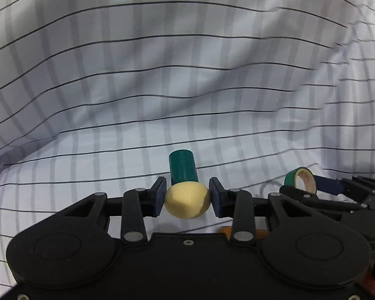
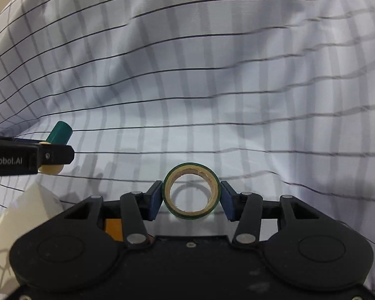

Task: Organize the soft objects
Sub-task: 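Lift both held objects and carry them toward the basket, then lower the sponge stamp into the basket and open the left tool while the right tool lowers the tape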

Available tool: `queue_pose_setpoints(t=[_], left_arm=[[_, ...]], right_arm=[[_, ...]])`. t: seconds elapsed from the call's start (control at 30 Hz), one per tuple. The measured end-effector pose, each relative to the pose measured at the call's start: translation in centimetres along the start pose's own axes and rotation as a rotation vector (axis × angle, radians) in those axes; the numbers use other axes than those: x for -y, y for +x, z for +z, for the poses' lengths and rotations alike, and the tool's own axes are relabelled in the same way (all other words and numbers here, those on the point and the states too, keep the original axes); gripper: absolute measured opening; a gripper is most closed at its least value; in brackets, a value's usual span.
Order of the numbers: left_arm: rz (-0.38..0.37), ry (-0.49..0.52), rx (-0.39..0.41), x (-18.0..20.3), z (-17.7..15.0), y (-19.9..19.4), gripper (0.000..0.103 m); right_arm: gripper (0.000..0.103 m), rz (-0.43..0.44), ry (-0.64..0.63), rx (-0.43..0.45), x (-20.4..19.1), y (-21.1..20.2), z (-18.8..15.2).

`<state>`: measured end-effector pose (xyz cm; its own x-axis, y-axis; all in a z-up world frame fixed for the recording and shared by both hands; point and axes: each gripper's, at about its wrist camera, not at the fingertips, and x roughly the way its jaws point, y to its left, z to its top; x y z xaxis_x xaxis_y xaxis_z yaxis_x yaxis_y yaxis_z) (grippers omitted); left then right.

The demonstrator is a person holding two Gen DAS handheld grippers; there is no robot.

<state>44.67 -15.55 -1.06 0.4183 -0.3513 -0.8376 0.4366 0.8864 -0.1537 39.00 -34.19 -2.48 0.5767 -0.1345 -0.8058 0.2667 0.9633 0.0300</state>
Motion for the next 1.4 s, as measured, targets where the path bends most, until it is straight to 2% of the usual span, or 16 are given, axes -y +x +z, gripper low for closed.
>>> queue_pose_setpoints(t=[0.2,0.47,0.7,0.9,1.1,1.4], left_arm=[[-0.07,0.055,-0.011,4.2,-0.8,0.1,0.038],[-0.166,0.111,-0.043,9.7,-2.4,0.8,0.038],[-0.227,0.145,-0.072,12.2,-5.2,-0.5,0.038],[-0.27,0.14,-0.078,12.5,-8.6,-4.0,0.038],[-0.252,0.111,-0.019,11.4,-12.4,-9.5,0.038],[-0.117,0.09,0.118,9.7,-19.5,-18.2,0.038]], right_arm=[[0.048,-0.057,0.065,0.03,4.2,-2.5,-2.5],[0.048,-0.094,0.102,0.065,6.9,-5.9,-7.2],[0.048,-0.089,0.124,0.064,7.1,-8.7,-11.2],[0.048,-0.071,0.13,0.063,5.6,-11.3,-14.8],[0.048,-0.034,0.14,0.069,3.6,-14.6,-18.3],[0.048,0.033,0.128,0.114,0.1,-19.6,-23.3]])
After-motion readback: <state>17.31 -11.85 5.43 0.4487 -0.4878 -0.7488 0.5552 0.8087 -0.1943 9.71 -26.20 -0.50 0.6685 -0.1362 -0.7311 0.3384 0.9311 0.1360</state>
